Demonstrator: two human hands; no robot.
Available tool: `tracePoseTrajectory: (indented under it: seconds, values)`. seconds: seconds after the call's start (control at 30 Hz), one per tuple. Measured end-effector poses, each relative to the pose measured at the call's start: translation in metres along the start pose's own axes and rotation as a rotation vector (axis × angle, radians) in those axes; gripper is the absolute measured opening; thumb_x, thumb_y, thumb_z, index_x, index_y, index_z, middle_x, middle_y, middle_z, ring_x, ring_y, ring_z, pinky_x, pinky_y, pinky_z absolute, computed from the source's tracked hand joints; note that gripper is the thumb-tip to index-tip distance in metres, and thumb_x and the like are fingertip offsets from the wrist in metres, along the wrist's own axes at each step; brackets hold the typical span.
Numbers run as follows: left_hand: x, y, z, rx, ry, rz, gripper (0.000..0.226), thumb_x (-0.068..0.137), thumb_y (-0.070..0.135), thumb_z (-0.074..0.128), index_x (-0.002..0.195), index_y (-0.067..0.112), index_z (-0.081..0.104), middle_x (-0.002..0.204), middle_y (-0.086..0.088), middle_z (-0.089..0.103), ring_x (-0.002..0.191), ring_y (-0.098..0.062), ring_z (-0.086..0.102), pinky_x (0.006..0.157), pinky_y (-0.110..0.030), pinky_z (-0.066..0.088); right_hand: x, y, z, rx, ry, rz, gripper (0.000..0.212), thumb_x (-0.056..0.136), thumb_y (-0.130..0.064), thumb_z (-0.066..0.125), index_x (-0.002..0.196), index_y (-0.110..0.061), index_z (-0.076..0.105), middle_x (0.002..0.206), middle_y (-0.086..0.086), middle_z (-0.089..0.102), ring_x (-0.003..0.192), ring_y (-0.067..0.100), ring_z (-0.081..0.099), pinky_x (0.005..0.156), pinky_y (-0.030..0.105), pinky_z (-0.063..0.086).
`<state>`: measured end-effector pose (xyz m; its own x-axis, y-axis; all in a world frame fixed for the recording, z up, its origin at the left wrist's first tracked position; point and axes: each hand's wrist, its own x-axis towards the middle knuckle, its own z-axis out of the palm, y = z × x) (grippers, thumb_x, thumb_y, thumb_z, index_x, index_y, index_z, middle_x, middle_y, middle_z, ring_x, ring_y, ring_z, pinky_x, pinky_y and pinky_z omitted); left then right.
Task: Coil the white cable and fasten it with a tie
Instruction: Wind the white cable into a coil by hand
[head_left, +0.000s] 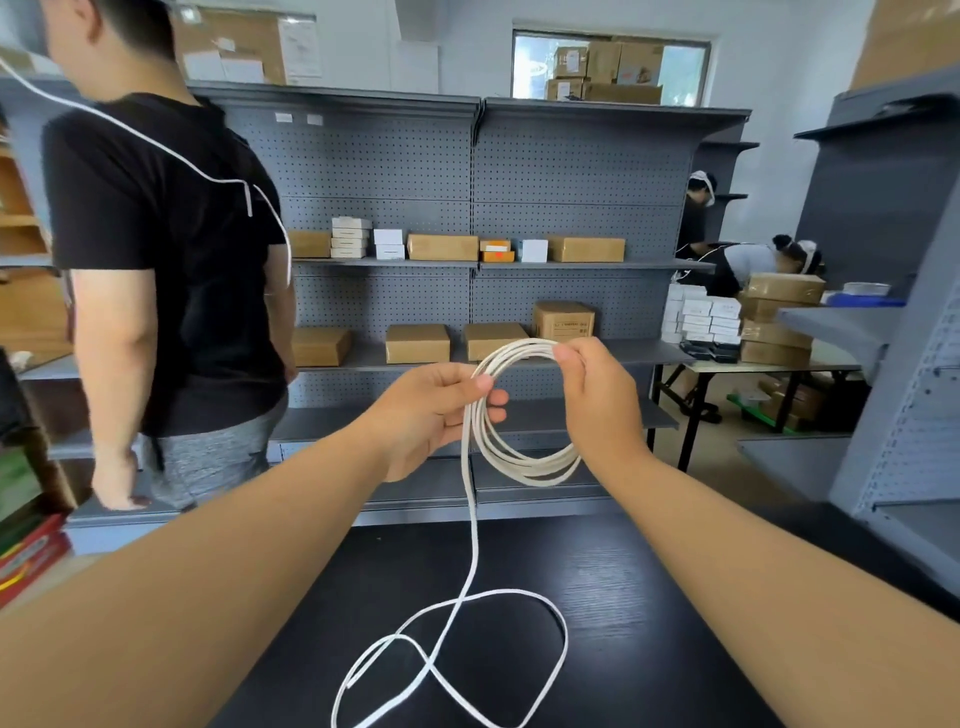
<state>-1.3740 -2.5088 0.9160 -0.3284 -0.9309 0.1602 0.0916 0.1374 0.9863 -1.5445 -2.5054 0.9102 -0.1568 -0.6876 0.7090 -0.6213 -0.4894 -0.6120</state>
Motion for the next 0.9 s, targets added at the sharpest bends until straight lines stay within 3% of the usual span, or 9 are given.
tracePoseTrajectory:
  seconds: [0.17,0.27,0.37,0.43,0.53,0.67,0.77,0.83,0.9]
  values:
    - [0.007,0.001,0.007,0.153,0.109,0.03,0.017,0.089,0.012,0.059,0.099,-0.001,0.064,0.091,-0.014,0.07,0.086,-0.023,0.065,0.09,-0.036,0.054,0.0,0.009,-0.01,-0.035,-0.005,-0.047,0.025,0.098,-0.021,0.041,0.102,-0.005,0.06,0.083,-0.006,0.051,0.079,0.014,0.046,0.062,0.017,0.025]
    - [0.011,-0.006,0.021,0.271,0.233,0.119,0.018,0.091,0.021,0.058,0.096,0.005,0.064,0.097,-0.016,0.069,0.088,-0.028,0.065,0.094,-0.047,0.05,0.0,0.013,-0.011,0.004,0.047,-0.026,0.025,0.098,-0.021,0.042,0.102,-0.005,0.06,0.087,-0.004,0.053,0.082,0.014,0.048,0.065,0.016,0.026]
    - [0.012,-0.018,0.042,0.278,0.314,0.212,0.013,0.096,0.03,0.046,0.09,0.023,0.055,0.095,0.0,0.071,0.093,-0.019,0.068,0.091,-0.043,0.051,-0.002,0.013,-0.009,0.053,0.1,0.024,0.025,0.098,-0.021,0.041,0.1,-0.005,0.06,0.086,-0.003,0.054,0.081,0.016,0.048,0.064,0.017,0.026]
    - [0.013,-0.023,0.055,0.239,0.343,0.246,0.013,0.098,0.032,0.04,0.091,0.026,0.048,0.089,0.005,0.07,0.084,-0.014,0.069,0.083,-0.037,0.051,-0.003,0.014,-0.01,0.086,0.119,0.053,0.024,0.098,-0.021,0.041,0.099,-0.006,0.06,0.085,-0.003,0.054,0.08,0.016,0.048,0.064,0.018,0.027]
    - [0.012,-0.028,0.069,0.176,0.36,0.257,0.016,0.099,0.032,0.036,0.09,0.024,0.045,0.074,0.002,0.065,0.058,-0.012,0.062,0.064,-0.032,0.05,-0.004,0.018,-0.014,0.137,0.143,0.085,0.023,0.098,-0.02,0.04,0.098,-0.006,0.059,0.082,-0.006,0.053,0.08,0.015,0.048,0.064,0.018,0.027]
    - [0.014,-0.032,0.077,0.237,0.35,0.269,0.034,0.1,0.032,0.033,0.087,0.009,0.053,0.057,0.003,0.046,0.042,-0.005,0.044,0.065,-0.041,0.048,-0.007,0.03,-0.017,0.162,0.123,0.145,0.026,0.099,-0.023,0.038,0.099,-0.007,0.059,0.083,-0.003,0.054,0.079,0.016,0.048,0.064,0.02,0.028]
    - [0.019,-0.035,0.08,0.236,0.363,0.262,0.037,0.1,0.031,0.031,0.097,0.004,0.056,0.056,0.003,0.036,0.045,-0.01,0.035,0.056,-0.035,0.039,-0.007,0.042,-0.018,0.188,0.044,0.176,0.023,0.099,-0.028,0.036,0.095,-0.018,0.056,0.069,-0.004,0.052,0.07,0.022,0.053,0.063,0.026,0.041]
    - [0.021,-0.035,0.08,0.257,0.382,0.26,0.035,0.1,0.031,0.032,0.099,0.007,0.056,0.057,0.004,0.035,0.048,-0.013,0.034,0.056,-0.035,0.036,-0.005,0.046,-0.021,0.191,-0.032,0.176,0.022,0.099,-0.03,0.034,0.092,-0.02,0.052,0.063,-0.002,0.049,0.061,0.022,0.056,0.053,0.015,0.043]
    - [0.023,-0.034,0.077,0.369,0.414,0.273,0.034,0.1,0.034,0.031,0.097,0.012,0.057,0.059,0.007,0.04,0.052,-0.015,0.04,0.059,-0.033,0.038,-0.003,0.047,-0.025,0.185,-0.117,0.147,0.02,0.099,-0.031,0.034,0.094,-0.021,0.051,0.068,-0.004,0.052,0.062,0.015,0.059,0.059,0.013,0.044]
